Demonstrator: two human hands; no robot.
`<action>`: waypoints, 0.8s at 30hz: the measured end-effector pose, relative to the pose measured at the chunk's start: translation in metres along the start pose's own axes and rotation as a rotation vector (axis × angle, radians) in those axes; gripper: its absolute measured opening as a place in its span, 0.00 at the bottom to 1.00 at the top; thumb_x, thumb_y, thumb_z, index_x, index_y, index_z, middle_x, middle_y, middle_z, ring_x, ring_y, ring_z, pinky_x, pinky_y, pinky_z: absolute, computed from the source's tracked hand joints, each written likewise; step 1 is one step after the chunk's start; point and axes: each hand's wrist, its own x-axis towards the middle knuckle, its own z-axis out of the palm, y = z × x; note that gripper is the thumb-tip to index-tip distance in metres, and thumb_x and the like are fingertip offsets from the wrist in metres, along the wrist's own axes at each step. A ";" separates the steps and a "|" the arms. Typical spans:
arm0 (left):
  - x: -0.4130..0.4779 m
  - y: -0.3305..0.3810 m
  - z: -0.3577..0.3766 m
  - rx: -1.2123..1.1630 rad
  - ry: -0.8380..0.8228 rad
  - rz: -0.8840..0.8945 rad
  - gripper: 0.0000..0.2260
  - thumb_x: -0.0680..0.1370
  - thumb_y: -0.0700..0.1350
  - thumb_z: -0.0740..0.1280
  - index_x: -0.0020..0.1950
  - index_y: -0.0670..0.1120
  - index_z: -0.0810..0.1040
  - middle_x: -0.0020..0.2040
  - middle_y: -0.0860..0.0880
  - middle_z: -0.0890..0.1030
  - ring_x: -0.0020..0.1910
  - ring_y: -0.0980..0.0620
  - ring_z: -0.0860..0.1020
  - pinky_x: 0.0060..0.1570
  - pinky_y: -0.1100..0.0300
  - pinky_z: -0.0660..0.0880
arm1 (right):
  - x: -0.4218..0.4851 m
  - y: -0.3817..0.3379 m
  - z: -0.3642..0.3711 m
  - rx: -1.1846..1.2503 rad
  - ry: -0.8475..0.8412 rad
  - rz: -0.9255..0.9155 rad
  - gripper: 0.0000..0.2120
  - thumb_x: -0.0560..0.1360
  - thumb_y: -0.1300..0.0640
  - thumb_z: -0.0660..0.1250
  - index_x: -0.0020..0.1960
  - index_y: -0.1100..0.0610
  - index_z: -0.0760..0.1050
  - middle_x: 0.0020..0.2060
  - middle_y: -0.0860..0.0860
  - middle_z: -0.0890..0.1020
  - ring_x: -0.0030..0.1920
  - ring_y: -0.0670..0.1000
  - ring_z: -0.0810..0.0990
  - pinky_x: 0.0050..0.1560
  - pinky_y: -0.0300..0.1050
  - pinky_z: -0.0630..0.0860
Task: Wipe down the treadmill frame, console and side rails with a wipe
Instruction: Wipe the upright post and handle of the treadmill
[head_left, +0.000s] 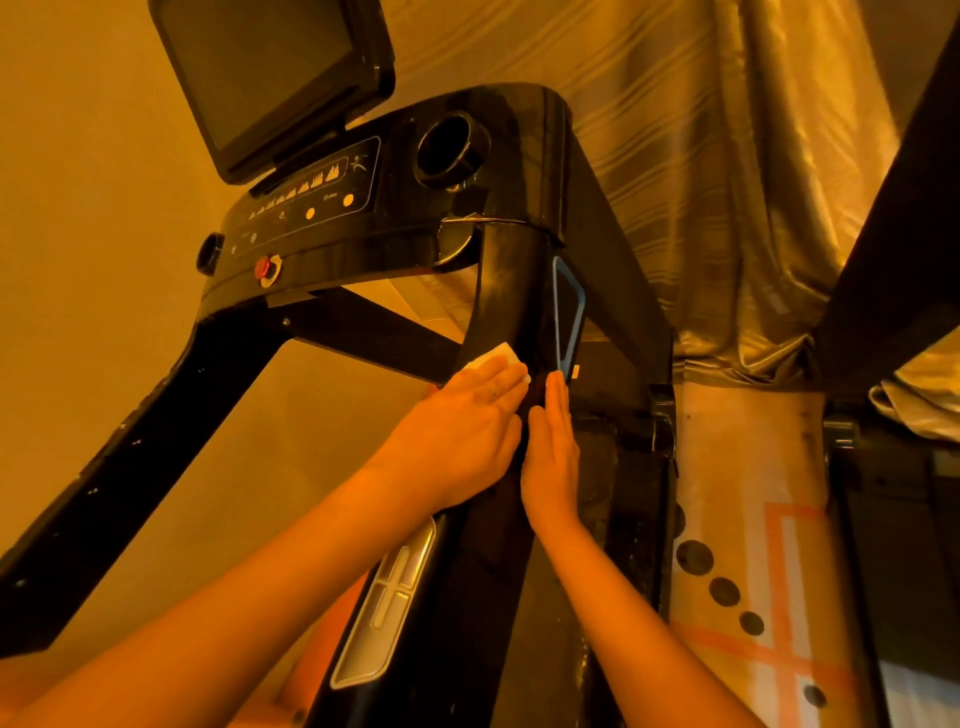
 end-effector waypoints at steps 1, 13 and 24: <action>0.002 0.002 -0.001 0.014 -0.008 -0.010 0.23 0.87 0.50 0.50 0.82 0.46 0.56 0.82 0.49 0.55 0.81 0.52 0.48 0.75 0.60 0.40 | -0.001 -0.001 0.000 -0.001 -0.001 -0.002 0.22 0.85 0.48 0.50 0.77 0.41 0.50 0.78 0.41 0.55 0.79 0.42 0.50 0.80 0.54 0.51; -0.032 0.028 0.009 0.190 -0.105 -0.036 0.25 0.86 0.50 0.48 0.82 0.43 0.50 0.82 0.45 0.52 0.82 0.46 0.45 0.80 0.49 0.45 | -0.001 -0.007 -0.001 -0.017 -0.007 0.004 0.23 0.86 0.52 0.50 0.81 0.50 0.52 0.80 0.45 0.55 0.79 0.44 0.51 0.80 0.54 0.51; -0.039 0.032 0.005 0.243 -0.120 -0.032 0.25 0.86 0.49 0.48 0.82 0.42 0.51 0.83 0.44 0.51 0.82 0.46 0.45 0.80 0.50 0.47 | -0.016 -0.016 -0.011 0.017 -0.021 0.097 0.24 0.86 0.53 0.54 0.80 0.51 0.56 0.79 0.47 0.58 0.79 0.47 0.54 0.79 0.51 0.55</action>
